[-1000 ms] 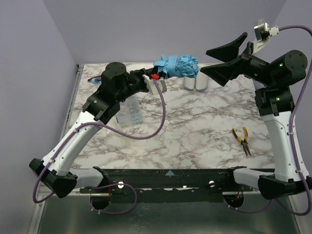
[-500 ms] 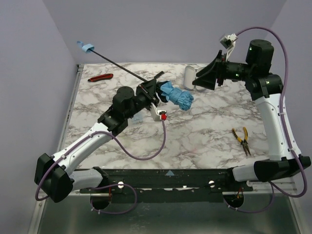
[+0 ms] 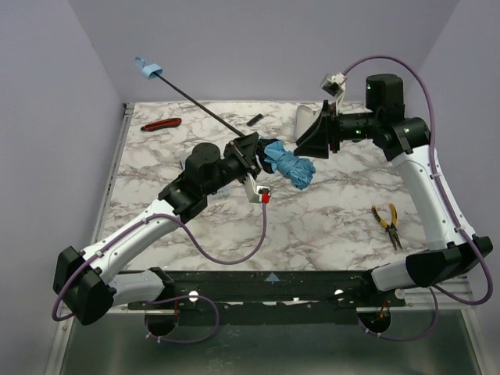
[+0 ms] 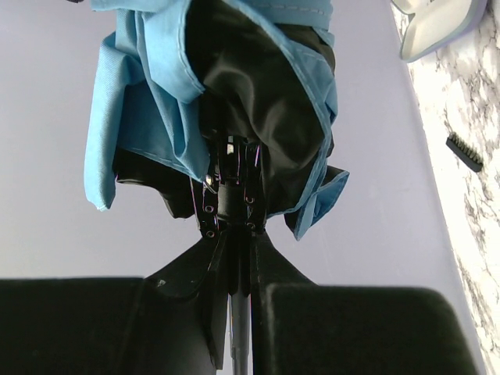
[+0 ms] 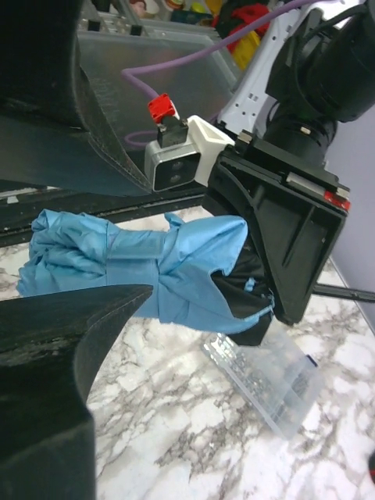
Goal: Open the umbrella
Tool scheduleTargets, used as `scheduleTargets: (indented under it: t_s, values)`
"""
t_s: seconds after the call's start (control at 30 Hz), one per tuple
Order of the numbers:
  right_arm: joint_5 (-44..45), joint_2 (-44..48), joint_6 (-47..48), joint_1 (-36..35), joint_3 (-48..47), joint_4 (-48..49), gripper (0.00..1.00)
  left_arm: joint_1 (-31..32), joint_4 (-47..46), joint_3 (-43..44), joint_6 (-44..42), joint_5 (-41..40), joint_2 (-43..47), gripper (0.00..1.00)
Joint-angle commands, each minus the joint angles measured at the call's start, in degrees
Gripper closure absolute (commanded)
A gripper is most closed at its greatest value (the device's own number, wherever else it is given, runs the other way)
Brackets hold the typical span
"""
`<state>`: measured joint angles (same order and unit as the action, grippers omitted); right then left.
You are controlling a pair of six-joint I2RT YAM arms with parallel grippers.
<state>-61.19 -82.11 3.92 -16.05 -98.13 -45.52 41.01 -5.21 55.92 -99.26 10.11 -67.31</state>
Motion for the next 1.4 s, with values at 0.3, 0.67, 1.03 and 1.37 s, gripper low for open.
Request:
scheduleTargets:
  t_s: [0.3,0.67,1.03,1.37]
  values:
    - [5.2,-0.6,5.6,-4.8,3.2,-3.9,0.55,1.3,-1.0,4.0,2.1,0.4,0.3,1.0]
    - [5.8,1.1,10.4,-6.9,3.2,-6.1,0.74,1.3,0.4,4.9,4.8,-0.8,-0.6,1.0]
    - [4.8,3.1,12.9,-7.9,2.5,-6.2,0.87,1.3,2.0,5.4,6.9,-2.3,-1.8,1.0]
    - [11.9,2.2,14.4,-8.5,4.9,-8.5,0.81,1.3,1.8,6.1,8.3,-2.1,-1.9,1.0]
